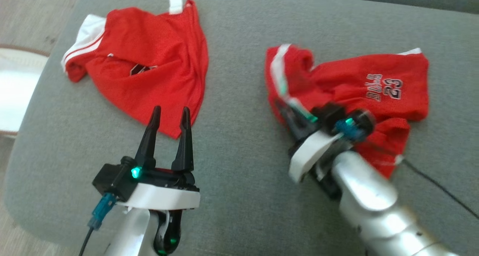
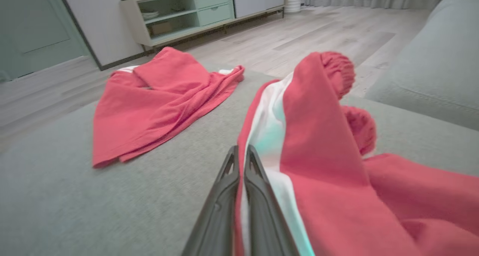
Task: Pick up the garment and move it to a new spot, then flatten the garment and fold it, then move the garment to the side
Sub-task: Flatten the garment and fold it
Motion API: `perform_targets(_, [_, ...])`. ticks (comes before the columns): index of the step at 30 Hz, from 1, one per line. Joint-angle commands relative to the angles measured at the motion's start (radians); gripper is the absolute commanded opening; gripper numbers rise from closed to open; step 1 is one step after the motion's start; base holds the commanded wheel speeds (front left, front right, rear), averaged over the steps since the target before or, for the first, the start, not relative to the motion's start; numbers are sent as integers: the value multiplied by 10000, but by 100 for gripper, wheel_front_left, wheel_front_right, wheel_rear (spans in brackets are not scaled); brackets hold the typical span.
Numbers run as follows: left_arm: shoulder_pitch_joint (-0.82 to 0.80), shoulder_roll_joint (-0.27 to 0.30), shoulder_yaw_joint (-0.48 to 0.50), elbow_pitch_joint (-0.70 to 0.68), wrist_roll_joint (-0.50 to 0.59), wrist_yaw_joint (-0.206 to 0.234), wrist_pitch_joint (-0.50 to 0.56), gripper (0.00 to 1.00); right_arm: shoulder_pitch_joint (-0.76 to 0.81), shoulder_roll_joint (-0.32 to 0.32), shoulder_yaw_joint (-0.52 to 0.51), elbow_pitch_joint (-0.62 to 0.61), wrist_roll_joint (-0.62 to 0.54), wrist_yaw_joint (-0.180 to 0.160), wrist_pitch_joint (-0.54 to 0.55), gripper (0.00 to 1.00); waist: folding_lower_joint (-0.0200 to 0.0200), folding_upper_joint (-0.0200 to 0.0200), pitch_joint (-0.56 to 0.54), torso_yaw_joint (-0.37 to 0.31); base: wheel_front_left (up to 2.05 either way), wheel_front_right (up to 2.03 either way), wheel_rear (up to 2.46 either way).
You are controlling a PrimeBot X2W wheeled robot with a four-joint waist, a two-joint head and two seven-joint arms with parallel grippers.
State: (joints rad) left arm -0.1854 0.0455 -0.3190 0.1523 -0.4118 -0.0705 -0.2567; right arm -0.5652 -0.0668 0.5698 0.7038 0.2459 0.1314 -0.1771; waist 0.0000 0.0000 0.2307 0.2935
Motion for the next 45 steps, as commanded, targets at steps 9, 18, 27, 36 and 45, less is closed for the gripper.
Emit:
perform_targets(9, [-254,47,513,-237,184,-14,-51,100,359,-138,1612,-639,759,-7,-394,100,0,0,-390,-877,0,0,0])
perform_targets(18, [-128,47,1158,-377,417,-160,-51,100,1322,-594,194,-2047,890,-7,-776,100,0,0,-685,-2095,0,0,0])
perform_targets(27, [-13,47,1634,-657,688,-326,-51,100,4248,-118,-3628,-4804,-65,-7,-842,100,0,0,-813,-3026,0,0,0])
perform_targets(36, [166,47,1890,-605,979,-434,-51,100,5816,161,-4382,-6241,-197,-7,-845,100,0,0,-732,-3363,0,0,0])
perform_targets(45, [38,47,1700,-398,940,-486,-51,100,5701,164,-3579,-5036,-205,-7,-681,100,0,0,-542,-3185,0,0,0])
